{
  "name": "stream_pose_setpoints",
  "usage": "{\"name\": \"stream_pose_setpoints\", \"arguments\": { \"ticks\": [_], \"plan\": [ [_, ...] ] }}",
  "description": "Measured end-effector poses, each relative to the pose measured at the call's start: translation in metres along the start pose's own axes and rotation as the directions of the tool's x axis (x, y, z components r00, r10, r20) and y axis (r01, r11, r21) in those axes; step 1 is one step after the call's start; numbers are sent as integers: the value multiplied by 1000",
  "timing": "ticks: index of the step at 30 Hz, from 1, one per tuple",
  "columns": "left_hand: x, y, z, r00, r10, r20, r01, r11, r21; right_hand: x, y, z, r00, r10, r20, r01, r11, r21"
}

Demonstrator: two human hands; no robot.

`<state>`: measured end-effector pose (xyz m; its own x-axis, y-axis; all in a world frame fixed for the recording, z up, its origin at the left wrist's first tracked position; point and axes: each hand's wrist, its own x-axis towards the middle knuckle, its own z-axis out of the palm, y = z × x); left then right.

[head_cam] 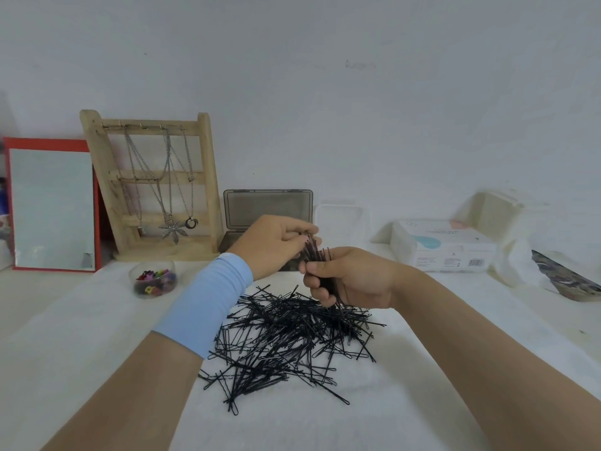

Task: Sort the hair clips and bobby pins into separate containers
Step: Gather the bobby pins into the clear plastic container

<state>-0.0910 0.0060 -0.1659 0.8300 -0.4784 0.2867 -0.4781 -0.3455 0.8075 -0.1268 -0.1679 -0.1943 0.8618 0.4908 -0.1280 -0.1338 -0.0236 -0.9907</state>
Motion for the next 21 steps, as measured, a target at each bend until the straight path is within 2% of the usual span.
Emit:
{"name": "stream_pose_setpoints", "arguments": {
  "ticks": [3,6,13,15,17,19,21],
  "plan": [
    [0,0,1,996,-6,92,5,1000,8,0,0,1,1000,-27,1,27,999,-19],
    [0,-2,0,991,-11,131,21,997,-80,0,0,0,999,-51,-17,51,999,-7],
    [2,-1,12,995,92,-36,-95,993,-73,-1,-3,1,996,-83,-22,82,996,-43],
    [2,-1,14,994,101,-31,-102,994,-49,-1,-2,2,996,-86,-2,86,995,-49],
    [2,-1,11,993,114,39,-114,994,-7,-1,-2,3,998,-52,21,52,999,-15],
    [3,-3,8,991,93,96,-82,989,-120,-2,-4,2,1000,-25,16,25,999,29],
    [6,-4,11,998,8,56,9,953,-302,-4,-8,-1,1000,-25,-2,25,994,105]
  ]
}}
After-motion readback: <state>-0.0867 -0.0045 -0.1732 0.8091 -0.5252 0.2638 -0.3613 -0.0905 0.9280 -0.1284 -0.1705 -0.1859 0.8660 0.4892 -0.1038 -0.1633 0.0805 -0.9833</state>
